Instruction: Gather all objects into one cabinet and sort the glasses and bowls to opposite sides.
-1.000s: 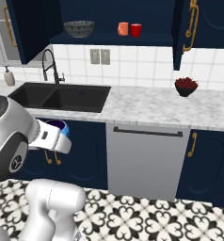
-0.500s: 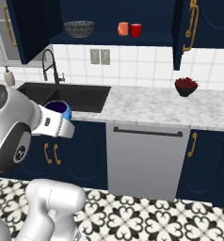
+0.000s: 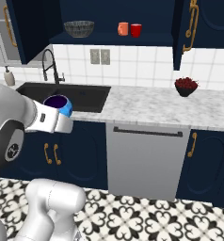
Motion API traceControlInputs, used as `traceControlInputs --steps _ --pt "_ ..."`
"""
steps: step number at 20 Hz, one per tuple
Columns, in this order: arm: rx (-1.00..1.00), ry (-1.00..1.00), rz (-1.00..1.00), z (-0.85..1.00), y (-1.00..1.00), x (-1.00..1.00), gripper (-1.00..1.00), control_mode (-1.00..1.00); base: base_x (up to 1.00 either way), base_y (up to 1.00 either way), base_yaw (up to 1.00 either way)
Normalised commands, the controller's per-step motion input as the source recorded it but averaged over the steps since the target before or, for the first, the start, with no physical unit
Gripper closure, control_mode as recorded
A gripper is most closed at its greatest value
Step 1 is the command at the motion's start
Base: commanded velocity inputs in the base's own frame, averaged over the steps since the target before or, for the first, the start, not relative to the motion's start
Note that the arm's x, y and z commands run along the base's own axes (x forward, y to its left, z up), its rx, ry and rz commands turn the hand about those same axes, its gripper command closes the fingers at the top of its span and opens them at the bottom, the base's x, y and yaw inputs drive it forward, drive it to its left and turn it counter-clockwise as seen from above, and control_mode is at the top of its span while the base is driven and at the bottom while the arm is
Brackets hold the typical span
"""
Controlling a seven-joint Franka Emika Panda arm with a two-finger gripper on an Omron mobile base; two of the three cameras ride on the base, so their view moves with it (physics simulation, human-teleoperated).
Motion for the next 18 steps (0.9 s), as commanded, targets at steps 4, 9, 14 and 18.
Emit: traceControlInputs --steps 4,9,14,18 --pt "0.00 0.00 -0.03 0.36 -0.02 0.00 1.00 -1.00 0.00 0.00 0.00" --pt "0.02 0.00 -0.02 0.63 -0.01 0.00 1.00 -1.00 0.00 0.00 0.00" --pt "0.00 0.00 0.00 0.15 0.00 0.00 1.00 -1.00 0.00 0.00 0.00" --pt "0.00 0.00 0.00 0.01 0.00 -0.03 1.00 -1.00 0.00 0.00 0.00"
